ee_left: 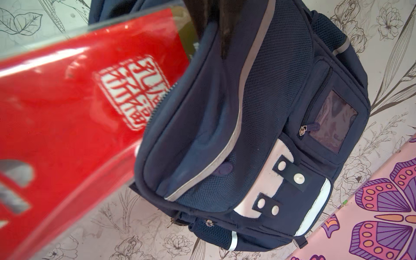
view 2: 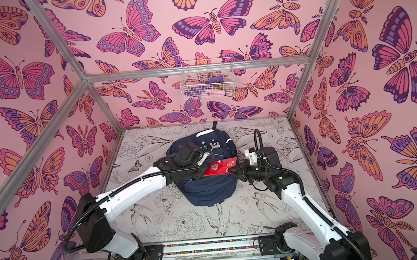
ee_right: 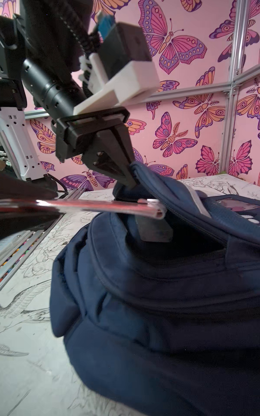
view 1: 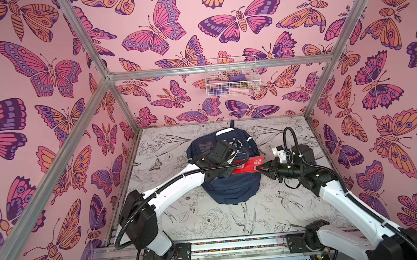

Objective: Pack the student bag

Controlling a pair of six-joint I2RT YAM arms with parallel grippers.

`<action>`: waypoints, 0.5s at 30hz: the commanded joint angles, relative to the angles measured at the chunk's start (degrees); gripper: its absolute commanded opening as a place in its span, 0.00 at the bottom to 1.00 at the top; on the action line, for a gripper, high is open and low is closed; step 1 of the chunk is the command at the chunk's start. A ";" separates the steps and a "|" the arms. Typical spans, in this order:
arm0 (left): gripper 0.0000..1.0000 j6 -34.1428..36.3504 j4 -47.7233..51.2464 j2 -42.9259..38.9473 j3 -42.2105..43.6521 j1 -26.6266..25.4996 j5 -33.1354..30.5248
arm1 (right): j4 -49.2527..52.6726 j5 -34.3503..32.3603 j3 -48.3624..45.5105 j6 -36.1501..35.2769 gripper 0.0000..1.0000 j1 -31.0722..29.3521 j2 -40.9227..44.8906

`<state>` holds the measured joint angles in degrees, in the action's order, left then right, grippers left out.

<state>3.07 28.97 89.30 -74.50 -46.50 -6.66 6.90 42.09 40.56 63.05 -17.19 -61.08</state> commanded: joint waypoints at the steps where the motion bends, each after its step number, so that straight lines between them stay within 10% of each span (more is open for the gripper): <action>1: 0.00 -1.73 -2.74 -4.24 0.16 -0.17 4.16 | -13.51 1.42 0.39 3.76 0.00 -1.41 -5.00; 15: 0.00 -4.54 -4.65 -6.32 5.85 0.71 10.29 | -9.43 1.04 13.36 -2.57 0.00 -5.86 -23.57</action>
<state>0.36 26.74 85.91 -69.95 -45.74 -0.82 -3.90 43.81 49.32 63.79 -22.81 -82.98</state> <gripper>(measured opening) 0.069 0.098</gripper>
